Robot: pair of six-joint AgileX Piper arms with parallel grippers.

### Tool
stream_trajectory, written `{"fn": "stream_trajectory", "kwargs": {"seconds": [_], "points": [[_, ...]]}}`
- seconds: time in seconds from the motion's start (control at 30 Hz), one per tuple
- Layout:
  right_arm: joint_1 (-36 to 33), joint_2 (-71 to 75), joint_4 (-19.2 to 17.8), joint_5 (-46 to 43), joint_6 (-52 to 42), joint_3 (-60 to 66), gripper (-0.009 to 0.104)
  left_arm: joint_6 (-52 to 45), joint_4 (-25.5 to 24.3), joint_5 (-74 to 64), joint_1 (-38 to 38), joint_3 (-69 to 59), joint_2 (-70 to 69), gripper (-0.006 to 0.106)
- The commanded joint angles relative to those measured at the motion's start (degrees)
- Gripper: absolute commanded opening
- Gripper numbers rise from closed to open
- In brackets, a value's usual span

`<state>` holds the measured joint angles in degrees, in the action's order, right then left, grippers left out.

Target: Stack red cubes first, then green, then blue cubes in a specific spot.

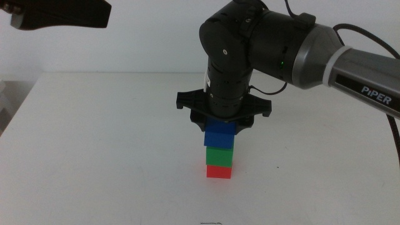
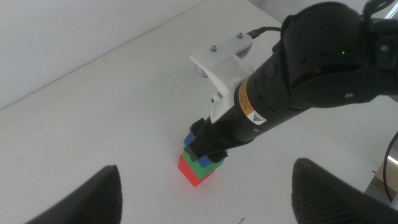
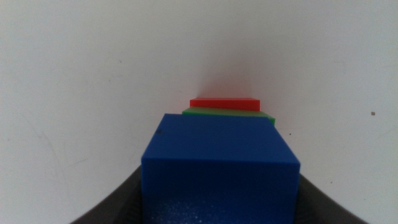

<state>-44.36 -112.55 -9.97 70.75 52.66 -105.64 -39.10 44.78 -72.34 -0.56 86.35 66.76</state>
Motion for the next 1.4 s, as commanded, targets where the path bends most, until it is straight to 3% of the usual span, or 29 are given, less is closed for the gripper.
{"fn": "stream_trajectory", "kwargs": {"seconds": [0.0, 0.27, 0.4, 0.53, 0.8, 0.93, 1.37], "points": [[-0.18, 3.29, -2.11, 3.43, -0.52, -0.29, -0.001, 0.03, 3.40, -1.90, -0.12, 1.24, -1.14, 0.093], [-0.18, 3.29, -2.64, 2.11, -0.52, 2.57, -0.001, 0.03, 3.40, -1.90, -0.12, 1.24, -1.14, 0.093], [-0.18, 3.34, -1.60, -3.01, -2.13, 2.57, 0.010, 0.03, 3.40, -1.90, -0.12, 1.24, -1.14, 0.093], [-0.01, 3.34, -1.60, -3.35, -2.57, 2.57, 0.025, 0.03, 3.40, -1.90, -0.12, 1.24, -1.14, 0.093], [0.11, 3.34, -2.43, -4.63, -3.11, 2.57, 0.066, 0.03, 3.40, -1.90, -0.12, 1.24, -1.14, 0.093], [0.11, 3.34, -2.48, -4.69, -3.39, 2.57, 0.079, 0.03, 3.40, -1.90, -0.12, 1.24, -1.14, 0.093], [0.82, 15.86, -3.19, -4.22, -9.30, 2.36, 0.082, 0.03, 3.40, -1.90, -0.12, 1.24, -1.14, 0.093]]}}
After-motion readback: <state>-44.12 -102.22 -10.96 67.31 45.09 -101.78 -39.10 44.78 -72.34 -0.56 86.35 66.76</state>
